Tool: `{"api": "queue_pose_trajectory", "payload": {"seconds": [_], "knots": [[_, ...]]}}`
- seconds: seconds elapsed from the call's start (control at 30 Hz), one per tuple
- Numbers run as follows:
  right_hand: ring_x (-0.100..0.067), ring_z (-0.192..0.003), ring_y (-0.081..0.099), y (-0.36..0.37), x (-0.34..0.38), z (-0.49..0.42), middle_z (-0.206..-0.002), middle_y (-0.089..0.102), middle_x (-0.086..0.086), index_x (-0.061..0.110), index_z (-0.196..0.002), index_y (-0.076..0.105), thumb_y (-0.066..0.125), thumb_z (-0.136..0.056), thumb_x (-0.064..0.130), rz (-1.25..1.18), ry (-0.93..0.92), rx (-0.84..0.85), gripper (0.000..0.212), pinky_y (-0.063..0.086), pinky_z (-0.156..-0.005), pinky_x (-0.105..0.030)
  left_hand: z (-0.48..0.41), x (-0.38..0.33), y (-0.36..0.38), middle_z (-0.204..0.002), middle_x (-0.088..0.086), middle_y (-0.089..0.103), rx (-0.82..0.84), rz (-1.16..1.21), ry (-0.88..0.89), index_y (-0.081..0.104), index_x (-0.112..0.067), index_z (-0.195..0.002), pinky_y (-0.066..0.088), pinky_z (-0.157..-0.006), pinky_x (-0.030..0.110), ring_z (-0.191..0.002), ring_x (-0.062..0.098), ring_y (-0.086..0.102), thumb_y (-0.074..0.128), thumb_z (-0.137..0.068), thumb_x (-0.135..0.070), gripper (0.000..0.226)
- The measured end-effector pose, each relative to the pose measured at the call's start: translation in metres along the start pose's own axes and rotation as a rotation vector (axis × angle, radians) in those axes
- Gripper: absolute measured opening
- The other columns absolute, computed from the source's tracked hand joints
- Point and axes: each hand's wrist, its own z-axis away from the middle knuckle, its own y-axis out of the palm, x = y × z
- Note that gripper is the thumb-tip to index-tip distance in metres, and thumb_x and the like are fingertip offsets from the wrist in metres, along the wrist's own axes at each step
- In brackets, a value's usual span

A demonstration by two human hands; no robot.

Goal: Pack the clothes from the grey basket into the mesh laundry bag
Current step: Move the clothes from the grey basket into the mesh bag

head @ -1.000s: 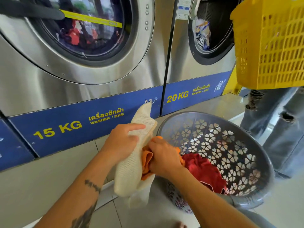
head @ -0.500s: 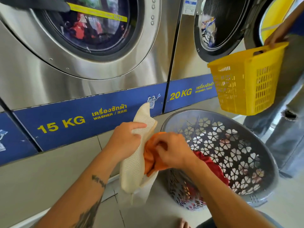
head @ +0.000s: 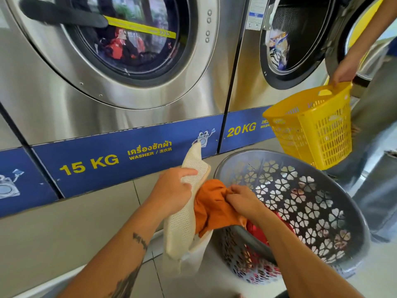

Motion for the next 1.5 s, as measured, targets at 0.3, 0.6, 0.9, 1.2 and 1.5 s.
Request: {"api": "queue_pose_trajectory", "payload": {"seconds": [0.3,0.6,0.9,1.2,1.5], "knots": [[-0.01,-0.066,0.058,0.008,0.042,0.029,-0.071,0.063,0.007,0.023,-0.078,0.058,0.065,-0.076,0.018,0.079,-0.448,-0.197,0.008,0.049,-0.061,-0.028,-0.003,-0.018,-0.009,-0.128,0.001,0.064,-0.068,0.142,-0.012,0.067,-0.037,-0.122,0.041,-0.045,0.017,-0.058,0.003,0.064,0.054,-0.083,-0.004,0.052],[-0.017,-0.101,0.062,-0.009,0.021,0.014,-0.111,0.066,0.002,0.025,-0.12,0.057,0.062,-0.069,0.008,0.055,-0.328,-0.087,0.054,0.052,-0.084,-0.036,-0.003,-0.008,-0.014,-0.143,-0.002,0.051,-0.058,0.056,-0.067,0.061,-0.039,-0.128,0.038,-0.042,0.014,-0.075,0.01,0.06,0.053,-0.089,-0.007,0.051],[-0.027,-0.098,0.065,0.005,-0.003,0.003,-0.107,0.069,-0.008,0.014,-0.107,0.062,0.077,-0.058,0.018,-0.312,0.094,0.124,0.052,0.056,-0.086,-0.045,-0.002,-0.008,-0.008,-0.146,-0.004,0.048,-0.031,0.024,-0.066,0.058,-0.037,-0.133,0.035,-0.048,0.009,-0.075,0.002,0.05,0.054,-0.094,-0.008,0.048],[-0.022,-0.076,0.061,0.003,0.034,0.026,-0.084,0.063,-0.001,0.023,-0.092,0.052,0.051,-0.061,0.013,0.139,-0.354,-0.323,0.032,0.053,-0.065,-0.043,-0.003,-0.011,-0.009,-0.143,-0.004,0.051,-0.048,0.076,-0.061,0.061,-0.038,-0.129,0.038,-0.043,0.01,-0.077,0.006,0.058,0.055,-0.09,-0.006,0.051],[-0.012,-0.098,0.061,0.037,0.032,0.04,-0.105,0.067,0.015,0.037,-0.11,0.061,0.048,-0.067,0.034,0.573,-0.638,0.225,0.045,0.054,-0.084,-0.038,-0.002,-0.009,-0.02,-0.14,-0.008,0.054,-0.075,0.133,-0.031,0.065,-0.039,-0.124,0.042,-0.061,0.016,-0.085,0.0,0.06,0.053,-0.085,-0.005,0.053]]}}
